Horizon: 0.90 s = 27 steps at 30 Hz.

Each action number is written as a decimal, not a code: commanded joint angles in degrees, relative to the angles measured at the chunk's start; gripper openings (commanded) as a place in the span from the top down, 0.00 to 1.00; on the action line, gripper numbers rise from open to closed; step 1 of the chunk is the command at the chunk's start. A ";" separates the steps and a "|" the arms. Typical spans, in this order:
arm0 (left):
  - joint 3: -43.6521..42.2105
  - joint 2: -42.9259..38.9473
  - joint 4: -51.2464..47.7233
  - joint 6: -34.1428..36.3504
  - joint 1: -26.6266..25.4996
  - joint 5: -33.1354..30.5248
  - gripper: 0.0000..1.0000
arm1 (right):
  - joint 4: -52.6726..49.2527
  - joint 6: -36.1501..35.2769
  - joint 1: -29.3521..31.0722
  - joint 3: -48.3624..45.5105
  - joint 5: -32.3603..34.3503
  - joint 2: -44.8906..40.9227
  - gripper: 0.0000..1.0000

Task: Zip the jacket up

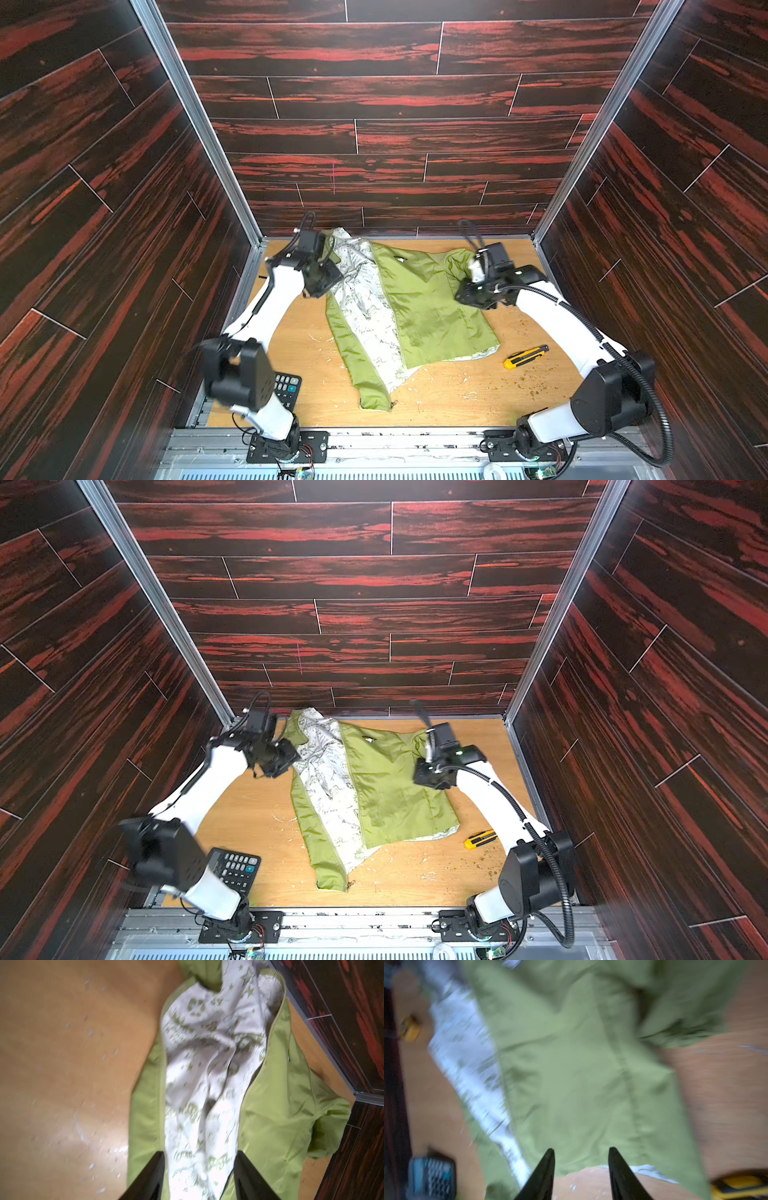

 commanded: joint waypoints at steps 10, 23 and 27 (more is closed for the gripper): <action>-38.66 -21.23 14.16 -22.06 -16.60 0.40 0.41 | 10.76 10.70 25.52 -10.92 -9.18 4.95 0.57; -41.99 -14.87 16.04 -19.07 -19.36 11.45 0.43 | 14.25 23.69 27.91 -14.22 -11.05 6.92 0.67; -43.23 -19.69 12.37 -17.96 -19.33 12.15 0.41 | 12.04 26.46 28.15 -12.77 -9.14 7.62 0.67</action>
